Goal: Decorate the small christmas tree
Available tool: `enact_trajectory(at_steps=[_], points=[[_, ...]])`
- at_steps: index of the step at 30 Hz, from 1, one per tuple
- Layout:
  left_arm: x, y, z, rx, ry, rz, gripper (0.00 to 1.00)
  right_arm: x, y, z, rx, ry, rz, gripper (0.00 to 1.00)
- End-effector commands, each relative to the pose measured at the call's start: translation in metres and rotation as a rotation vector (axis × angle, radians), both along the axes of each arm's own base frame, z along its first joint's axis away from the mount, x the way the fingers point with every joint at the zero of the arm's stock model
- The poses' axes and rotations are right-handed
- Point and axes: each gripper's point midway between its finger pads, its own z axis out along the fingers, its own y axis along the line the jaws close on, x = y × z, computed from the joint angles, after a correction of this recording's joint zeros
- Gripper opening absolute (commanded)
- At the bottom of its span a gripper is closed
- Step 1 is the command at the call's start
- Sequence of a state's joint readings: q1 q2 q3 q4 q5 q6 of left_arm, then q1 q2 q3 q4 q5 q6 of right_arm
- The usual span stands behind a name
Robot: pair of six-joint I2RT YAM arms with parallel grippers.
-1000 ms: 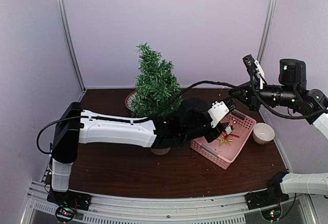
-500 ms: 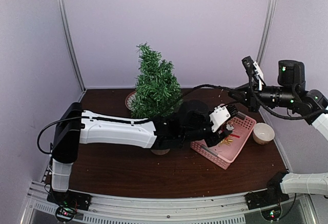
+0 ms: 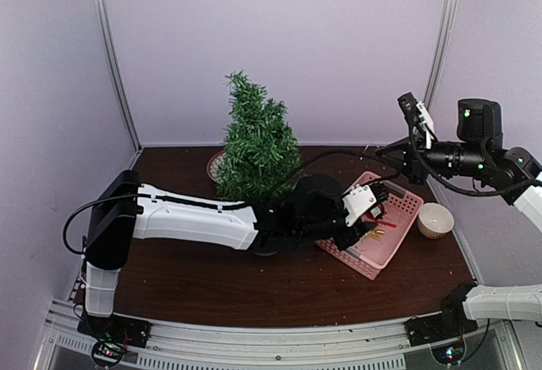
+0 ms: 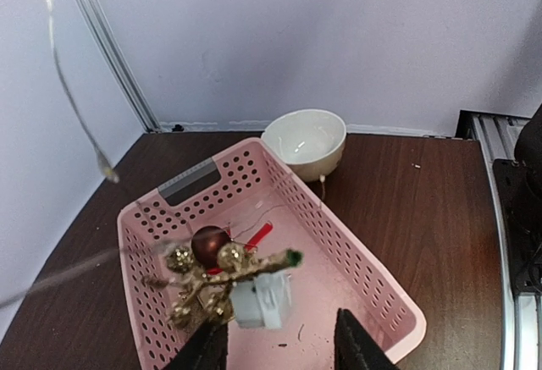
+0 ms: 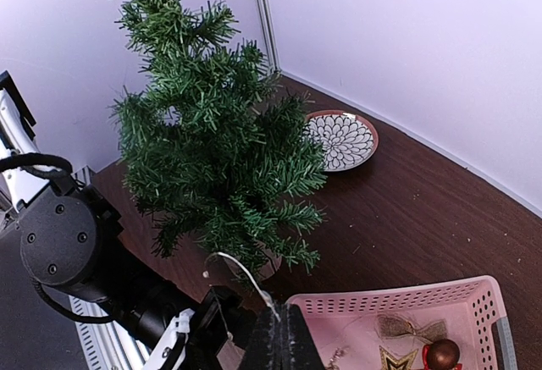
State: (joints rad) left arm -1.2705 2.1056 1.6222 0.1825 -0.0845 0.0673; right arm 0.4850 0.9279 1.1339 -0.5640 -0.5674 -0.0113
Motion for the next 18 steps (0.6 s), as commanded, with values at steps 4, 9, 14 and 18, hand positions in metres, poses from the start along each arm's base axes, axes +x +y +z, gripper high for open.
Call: enact_trajectory(at_steps=[4, 9, 14, 18], points=[[0.0058, 0.0019, 0.0432, -0.127, -0.04, 0.044, 0.36, -0.0006, -0.0019, 0.0042, 0.01, -0.017, -0.014, 0.0], [0.0047, -0.0013, 0.0466, -0.143, -0.035, 0.034, 0.6, -0.0007, -0.0019, 0.0029, 0.009, -0.014, -0.014, 0.0], [0.007, -0.0029, 0.0446, -0.15, -0.021, 0.046, 0.66, -0.0006, -0.002, 0.0055, 0.015, -0.02, -0.016, 0.0], [0.0087, -0.0049, 0.0419, -0.146, -0.022, 0.053, 0.58, -0.002, -0.002, 0.0074, 0.018, -0.024, -0.012, 0.0]])
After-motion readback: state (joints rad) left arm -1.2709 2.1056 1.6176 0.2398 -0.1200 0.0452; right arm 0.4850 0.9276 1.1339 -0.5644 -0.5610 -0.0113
